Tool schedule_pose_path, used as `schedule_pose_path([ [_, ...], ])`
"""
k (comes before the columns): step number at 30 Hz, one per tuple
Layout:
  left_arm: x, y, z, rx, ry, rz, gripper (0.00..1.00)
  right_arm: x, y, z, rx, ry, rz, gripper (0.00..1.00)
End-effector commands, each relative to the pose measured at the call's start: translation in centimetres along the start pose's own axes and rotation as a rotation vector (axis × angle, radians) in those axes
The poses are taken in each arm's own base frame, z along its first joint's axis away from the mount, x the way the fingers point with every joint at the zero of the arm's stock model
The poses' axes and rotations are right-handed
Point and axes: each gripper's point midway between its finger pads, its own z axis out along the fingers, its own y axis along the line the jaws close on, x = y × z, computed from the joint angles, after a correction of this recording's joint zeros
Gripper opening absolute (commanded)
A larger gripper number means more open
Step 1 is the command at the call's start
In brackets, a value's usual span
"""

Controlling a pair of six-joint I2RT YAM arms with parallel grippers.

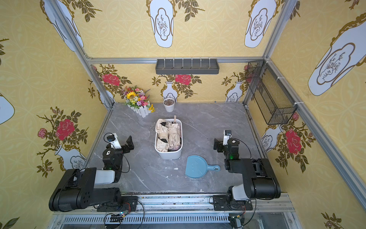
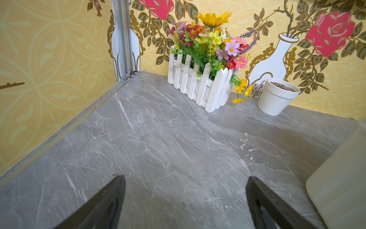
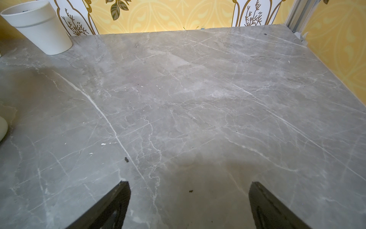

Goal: Put the umbrella into the storage box
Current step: Reset both arms

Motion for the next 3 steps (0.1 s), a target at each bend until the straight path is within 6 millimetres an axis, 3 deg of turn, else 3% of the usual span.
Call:
schedule_pose_path([
  [1, -0.55, -0.21, -0.07, 0.012, -0.025, 0.002, 1.00, -1.19, 0.06, 0.13, -0.003, -0.043, -0.013, 0.97],
  [3, -0.53, -0.19, -0.07, 0.010, -0.024, 0.002, 1.00, -1.15, 0.05, -0.11, 0.000, -0.049, -0.014, 0.97],
])
